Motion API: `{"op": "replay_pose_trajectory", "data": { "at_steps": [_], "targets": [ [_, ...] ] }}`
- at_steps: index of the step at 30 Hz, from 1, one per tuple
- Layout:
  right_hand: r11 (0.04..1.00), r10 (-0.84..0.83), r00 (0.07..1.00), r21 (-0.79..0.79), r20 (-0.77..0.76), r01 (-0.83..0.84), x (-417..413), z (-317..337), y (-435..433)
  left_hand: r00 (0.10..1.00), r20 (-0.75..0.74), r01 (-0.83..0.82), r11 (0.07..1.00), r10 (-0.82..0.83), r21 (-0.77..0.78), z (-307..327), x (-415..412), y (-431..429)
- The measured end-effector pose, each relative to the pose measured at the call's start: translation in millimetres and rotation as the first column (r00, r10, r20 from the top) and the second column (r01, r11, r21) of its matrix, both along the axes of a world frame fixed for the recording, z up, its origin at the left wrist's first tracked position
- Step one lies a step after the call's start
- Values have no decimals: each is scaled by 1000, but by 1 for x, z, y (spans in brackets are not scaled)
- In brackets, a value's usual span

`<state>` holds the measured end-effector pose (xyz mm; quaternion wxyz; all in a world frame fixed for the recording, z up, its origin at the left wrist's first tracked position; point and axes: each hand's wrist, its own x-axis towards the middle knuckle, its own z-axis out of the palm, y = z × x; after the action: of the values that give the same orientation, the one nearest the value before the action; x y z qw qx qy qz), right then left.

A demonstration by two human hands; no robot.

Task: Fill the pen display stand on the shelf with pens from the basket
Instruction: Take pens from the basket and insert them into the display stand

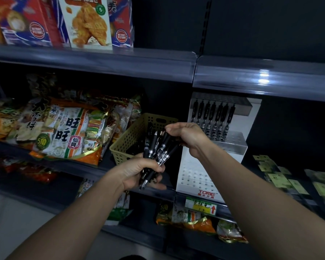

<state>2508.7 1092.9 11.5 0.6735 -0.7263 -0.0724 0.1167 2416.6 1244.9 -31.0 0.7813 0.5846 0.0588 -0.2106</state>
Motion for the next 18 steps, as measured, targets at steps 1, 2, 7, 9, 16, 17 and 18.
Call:
{"op": "replay_pose_trajectory", "data": {
  "at_steps": [1, 2, 7, 9, 16, 17, 18],
  "targets": [
    [1000, -9, 1000, 26, -13, 9, 1, 1, 1, 1000, -2, -7, 1000, 7, 10, 1, 0, 2],
    [998, -18, 999, 66, -32, 20, 1, 2, 3, 1000, 4, -11, 1000, 11, 27, 2, -1, 4],
    [985, -103, 993, 135, -65, 111, 4, 11, 13, 997, 67, 14, 987, -25, 158, 10, 3, 15],
    [971, -166, 982, 156, -89, 179, 11, 15, 14, 995, 88, 33, 980, -50, 194, 11, 5, 21],
    [842, -366, 930, 418, -22, 341, 18, 24, 21, 979, 8, -204, 976, 205, -69, -4, 14, 32],
    [828, -392, 919, 449, 34, 336, 14, 24, 25, 970, -12, -241, 963, 241, -117, -5, 16, 30],
    [826, -414, 905, 461, 102, 326, 11, 24, 30, 960, -39, -279, 946, 276, -165, -4, 18, 28]
  ]
}}
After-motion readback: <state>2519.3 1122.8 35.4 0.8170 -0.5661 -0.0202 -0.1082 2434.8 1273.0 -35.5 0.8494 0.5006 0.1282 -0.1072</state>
